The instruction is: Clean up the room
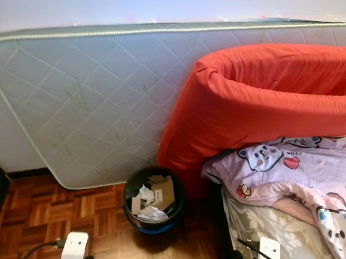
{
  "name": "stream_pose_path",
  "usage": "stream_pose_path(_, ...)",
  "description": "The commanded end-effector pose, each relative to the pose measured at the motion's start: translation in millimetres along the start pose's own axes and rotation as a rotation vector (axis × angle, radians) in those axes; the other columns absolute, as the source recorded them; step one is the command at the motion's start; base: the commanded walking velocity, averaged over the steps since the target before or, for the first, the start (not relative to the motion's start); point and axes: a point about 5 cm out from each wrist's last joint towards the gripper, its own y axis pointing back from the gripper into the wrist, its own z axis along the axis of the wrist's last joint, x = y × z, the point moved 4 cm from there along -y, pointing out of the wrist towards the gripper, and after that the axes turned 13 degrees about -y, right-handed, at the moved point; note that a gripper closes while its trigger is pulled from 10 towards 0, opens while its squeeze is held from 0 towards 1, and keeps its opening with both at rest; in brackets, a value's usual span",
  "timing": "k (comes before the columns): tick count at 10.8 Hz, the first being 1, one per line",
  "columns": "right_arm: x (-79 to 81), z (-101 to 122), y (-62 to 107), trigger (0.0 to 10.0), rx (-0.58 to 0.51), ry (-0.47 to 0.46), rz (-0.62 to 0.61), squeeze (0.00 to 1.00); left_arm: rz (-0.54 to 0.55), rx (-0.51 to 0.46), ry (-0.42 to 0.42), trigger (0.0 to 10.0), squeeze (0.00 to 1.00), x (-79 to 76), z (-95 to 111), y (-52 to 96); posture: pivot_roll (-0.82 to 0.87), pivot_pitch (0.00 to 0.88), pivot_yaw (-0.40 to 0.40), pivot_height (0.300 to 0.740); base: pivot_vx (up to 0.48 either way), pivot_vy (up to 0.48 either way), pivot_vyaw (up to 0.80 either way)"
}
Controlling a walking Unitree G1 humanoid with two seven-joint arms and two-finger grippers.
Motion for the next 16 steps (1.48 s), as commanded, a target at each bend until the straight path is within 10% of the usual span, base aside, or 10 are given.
stream_pose_path(1,1.8,1,-0.4,10.0,-0.01,-0.02,-0.006,0.0,-0.008,0.026,-0.026,10.0,0.0,1.0,-4,0.2,0.13,0.0,0.017,0.74,0.0,0.0,-0.74)
stream_pose_path(10,-37.0,38,3.9,10.0,-0.12,-0.053,-0.083,0.0,-0.1,-0.065,-0.052,10.0,0.0,-42.4,48,-9.6,-0.03,0.0,0.001,0.74,0.0,0.0,-0.73)
stream_pose_path(16,-27.8,9,4.3,10.0,-0.057,-0.061,-0.084,0.0,-0.059,-0.035,-0.062,10.0,0.0,-23.1,35,-8.6,0.0,0.0,0.017,0.74,0.0,0.0,-0.7)
